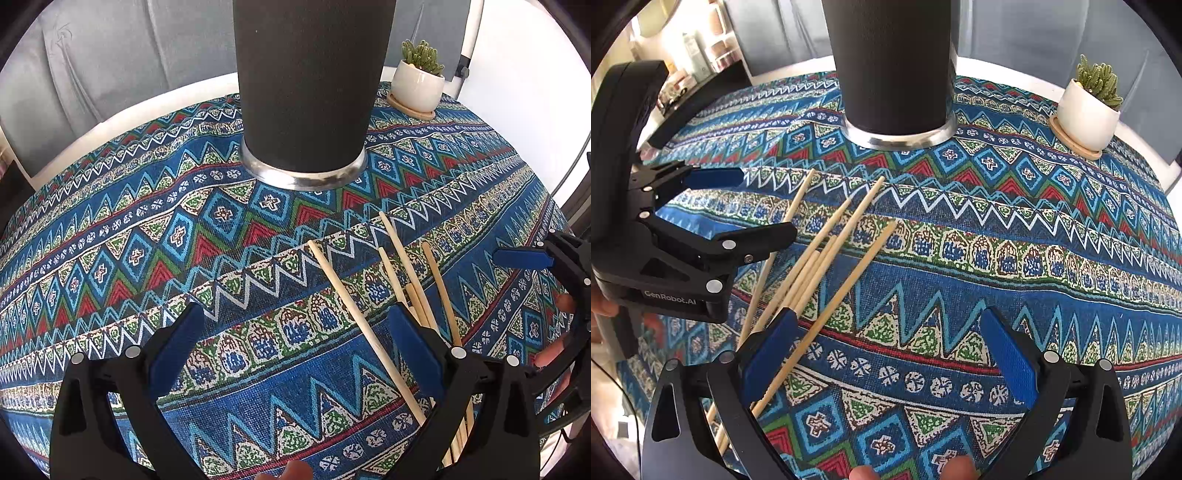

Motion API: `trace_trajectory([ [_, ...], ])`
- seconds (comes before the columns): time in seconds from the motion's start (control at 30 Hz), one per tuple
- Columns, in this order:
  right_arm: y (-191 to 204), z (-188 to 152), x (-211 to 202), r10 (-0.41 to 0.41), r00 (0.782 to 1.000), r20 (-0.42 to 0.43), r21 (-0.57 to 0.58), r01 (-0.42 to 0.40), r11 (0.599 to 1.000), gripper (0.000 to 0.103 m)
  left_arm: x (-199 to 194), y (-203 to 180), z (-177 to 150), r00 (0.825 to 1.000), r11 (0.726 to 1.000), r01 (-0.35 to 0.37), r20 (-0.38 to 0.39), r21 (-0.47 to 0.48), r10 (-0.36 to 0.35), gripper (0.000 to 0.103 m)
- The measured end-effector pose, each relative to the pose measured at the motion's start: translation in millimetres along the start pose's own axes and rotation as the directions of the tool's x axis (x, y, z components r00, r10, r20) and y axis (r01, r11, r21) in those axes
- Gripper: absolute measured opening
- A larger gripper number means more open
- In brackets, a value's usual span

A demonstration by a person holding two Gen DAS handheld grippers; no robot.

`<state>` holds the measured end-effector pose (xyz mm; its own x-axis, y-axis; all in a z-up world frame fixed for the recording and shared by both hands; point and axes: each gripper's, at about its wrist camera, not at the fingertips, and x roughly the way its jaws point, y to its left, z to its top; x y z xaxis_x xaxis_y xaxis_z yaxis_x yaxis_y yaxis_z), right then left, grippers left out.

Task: Organize utensils
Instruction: 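Grasp a wooden chopstick with the left tool while the right tool grasps another, then lift both chopsticks upright and lower them into the black holder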

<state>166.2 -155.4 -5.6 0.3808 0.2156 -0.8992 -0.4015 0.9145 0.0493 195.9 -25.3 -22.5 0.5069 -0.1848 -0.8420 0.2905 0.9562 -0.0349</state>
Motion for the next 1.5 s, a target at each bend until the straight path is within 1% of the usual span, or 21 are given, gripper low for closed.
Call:
trace_trajectory([
  [0.03, 1.4, -0.5, 0.5, -0.03, 1.0, 0.009, -0.014, 0.03, 0.999, 0.095, 0.8, -0.2, -0.2, 1.0, 1.0, -0.003, 0.004, 0.002, 0.003, 0.097],
  [0.07, 2.4, -1.2, 0.6, -0.041, 0.999, 0.023, -0.023, 0.042, 0.999, 0.095, 0.9, 0.1, -0.1, 1.0, 1.0, -0.004, 0.005, 0.001, 0.004, 0.097],
  [0.17, -0.8, -2.9, 1.4, -0.031, 0.999, 0.034, -0.009, 0.032, 0.999, 0.096, -0.6, 1.8, -2.2, 1.0, 1.0, -0.006, 0.023, -0.017, 0.006, 0.097],
  [0.23, -0.5, -6.3, 0.6, -0.031, 0.998, 0.056, -0.013, 0.032, 0.999, 0.096, -0.3, -3.1, -5.9, 0.999, 0.999, -0.042, 0.031, 0.023, 0.041, 0.098],
  [0.43, -1.4, -12.5, 0.3, -0.037, 0.997, 0.075, -0.002, 0.037, 0.999, 0.096, -0.2, -3.1, -8.7, 0.999, 0.999, -0.035, 0.04, 0.027, 0.034, 0.098],
  [0.6, -0.8, -9.0, 1.0, -0.03, 0.999, 0.045, -0.023, 0.031, 0.999, 0.096, -1.2, -2.7, -7.4, 0.999, 0.998, -0.027, 0.021, 0.049, 0.026, 0.098],
  [0.67, -1.5, -3.8, 1.1, -0.016, 1.0, 0.014, -0.043, 0.017, 0.999, 0.095, -2.3, -4.8, -6.3, 1.0, 0.998, -0.016, 0.015, 0.068, 0.015, 0.095],
  [0.7, -1.9, -2.6, 1.2, -0.009, 1.0, 0.004, -0.062, 0.01, 0.998, 0.094, -3.6, -6.9, -5.3, 1.0, 0.997, -0.003, 0.012, 0.081, 0.002, 0.088],
  [0.73, -2.4, -2.6, 0.9, 0.001, 1.0, 0.0, -0.079, -0.001, 0.997, 0.09, -5.0, -9.6, -5.0, 1.0, 0.995, 0.007, 0.011, 0.098, -0.008, 0.079],
  [0.77, -3.7, -4.1, -1.5, 0.011, 1.0, 0.004, -0.099, -0.011, 0.995, 0.077, -7.9, -11.6, -6.0, 1.0, 0.994, 0.016, 0.012, 0.112, -0.017, 0.074],
  [0.8, -5.1, -6.4, -5.1, 0.022, 1.0, 0.011, -0.117, -0.021, 0.993, 0.064, -10.3, -12.9, -6.9, 1.0, 0.992, 0.023, 0.009, 0.121, -0.024, 0.064],
  [0.83, -6.8, -8.1, -9.7, 0.027, 0.999, 0.018, -0.125, -0.025, 0.992, 0.039, -12.0, -13.6, -8.0, 1.0, 0.991, 0.03, 0.005, 0.131, -0.031, 0.057],
  [0.87, -9.5, -9.4, -13.2, 0.03, 0.999, 0.02, -0.127, -0.027, 0.992, 0.015, -13.8, -14.1, -9.1, 0.999, 0.99, 0.035, 0.0, 0.14, -0.035, 0.053],
  [0.9, -14.0, -11.3, -15.2, 0.03, 0.999, 0.024, -0.123, -0.027, 0.992, 0.01, -15.7, -14.4, -10.1, 0.999, 0.988, 0.043, -0.007, 0.148, -0.043, 0.043],
  [0.93, -18.9, -14.7, -16.2, 0.024, 0.999, 0.035, -0.112, -0.02, 0.993, 0.008, -17.8, -14.4, -11.5, 0.998, 0.986, 0.057, -0.015, 0.154, -0.055, 0.029],
  [1.0, -24.7, -19.2, -18.9, 0.011, 0.999, 0.049, -0.123, -0.005, 0.992, 0.007, -21.9, -13.9, -17.1, 0.996, 0.983, 0.083, -0.027, 0.162, -0.079, 0.011],
  [1.03, -27.4, -20.8, -20.3, -0.003, 0.999, 0.053, -0.124, 0.009, 0.992, 0.007, -24.1, -12.3, -21.1, 0.996, 0.982, 0.09, -0.024, 0.165, -0.087, 0.009],
  [1.17, -39.9, -27.1, -25.6, 0.018, 0.998, 0.065, -0.094, -0.011, 0.995, 0.007, -33.9, -5.2, -36.7, 0.994, 0.981, 0.108, -0.027, 0.161, -0.105, 0.006],
  [1.27, -44.8, -31.9, -29.3, 0.051, 0.996, 0.074, -0.097, -0.043, 0.994, 0.006, -40.3, -2.3, -46.7, 0.996, 0.982, 0.084, -0.023, 0.168, -0.082, 0.005],
  [1.33, -47.3, -37.1, -35.8, 0.078, 0.992, 0.098, -0.103, -0.068, 0.992, 0.005, -44.1, -1.2, -52.3, 0.998, 0.981, 0.067, -0.017, 0.184, -0.065, 0.005],
  [1.5, -57.4, -42.9, -54.0, 0.092, 0.981, 0.169, -0.092, -0.077, 0.993, 0.005, -56.2, 4.5, -57.3, 0.999, 0.983, 0.03, 0.015, 0.179, -0.033, 0.005],
])
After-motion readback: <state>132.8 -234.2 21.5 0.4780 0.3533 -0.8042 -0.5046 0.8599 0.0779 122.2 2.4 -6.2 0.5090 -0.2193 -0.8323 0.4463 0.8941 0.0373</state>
